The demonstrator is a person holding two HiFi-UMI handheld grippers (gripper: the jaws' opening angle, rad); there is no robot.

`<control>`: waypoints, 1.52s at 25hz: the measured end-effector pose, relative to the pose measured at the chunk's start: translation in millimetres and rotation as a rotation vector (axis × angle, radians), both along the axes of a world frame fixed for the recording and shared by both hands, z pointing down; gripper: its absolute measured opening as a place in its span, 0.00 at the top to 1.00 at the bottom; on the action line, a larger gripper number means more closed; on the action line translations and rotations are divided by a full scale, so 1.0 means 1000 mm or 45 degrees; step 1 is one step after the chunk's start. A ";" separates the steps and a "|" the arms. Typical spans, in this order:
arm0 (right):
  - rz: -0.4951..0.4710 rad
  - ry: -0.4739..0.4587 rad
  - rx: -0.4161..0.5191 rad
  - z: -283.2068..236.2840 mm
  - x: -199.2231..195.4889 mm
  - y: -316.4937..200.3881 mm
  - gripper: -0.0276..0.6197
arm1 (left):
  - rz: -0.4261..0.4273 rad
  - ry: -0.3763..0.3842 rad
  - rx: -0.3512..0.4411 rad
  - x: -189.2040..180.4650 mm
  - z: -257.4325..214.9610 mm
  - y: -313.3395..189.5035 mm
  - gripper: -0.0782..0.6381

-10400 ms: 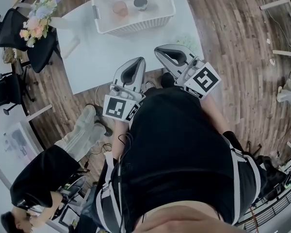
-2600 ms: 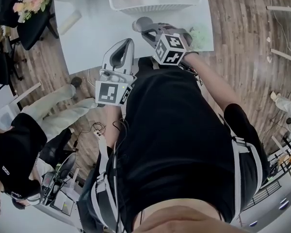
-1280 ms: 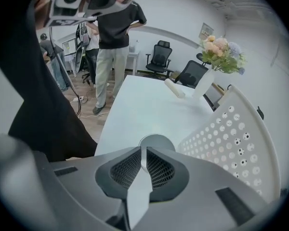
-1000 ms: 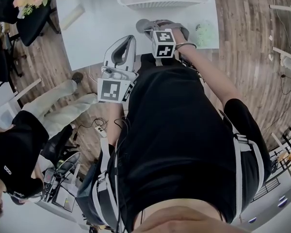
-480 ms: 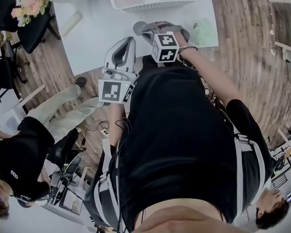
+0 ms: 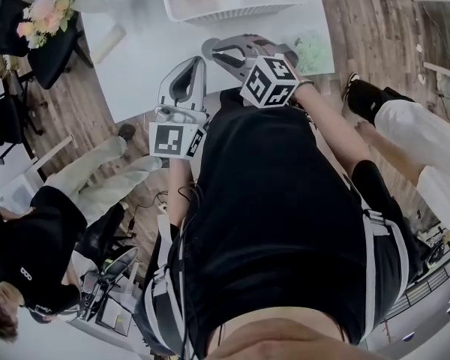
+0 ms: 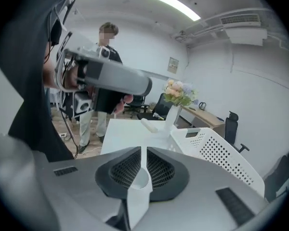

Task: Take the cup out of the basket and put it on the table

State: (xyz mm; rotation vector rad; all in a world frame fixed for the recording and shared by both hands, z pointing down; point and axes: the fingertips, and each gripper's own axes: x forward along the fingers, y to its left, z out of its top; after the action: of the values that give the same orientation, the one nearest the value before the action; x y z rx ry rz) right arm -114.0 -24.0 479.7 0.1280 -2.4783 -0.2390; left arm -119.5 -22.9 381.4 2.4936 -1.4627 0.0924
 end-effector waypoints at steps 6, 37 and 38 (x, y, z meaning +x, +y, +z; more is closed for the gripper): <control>0.110 -0.210 -0.040 -0.045 0.014 -0.020 0.91 | 0.003 -0.003 0.019 0.004 -0.004 -0.011 0.86; 0.236 -0.076 -0.029 -0.034 0.024 -0.179 0.84 | 0.004 0.074 0.018 -0.001 -0.011 -0.037 0.86; 0.221 -0.050 -0.027 -0.028 0.021 -0.182 0.84 | 0.006 0.073 0.017 -0.001 -0.010 -0.036 0.86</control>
State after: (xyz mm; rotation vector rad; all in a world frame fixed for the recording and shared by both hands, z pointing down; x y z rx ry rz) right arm -93.4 -205.8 451.5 0.3402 -2.4903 -0.1374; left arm -120.9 -58.8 370.9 2.4890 -1.4394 0.0119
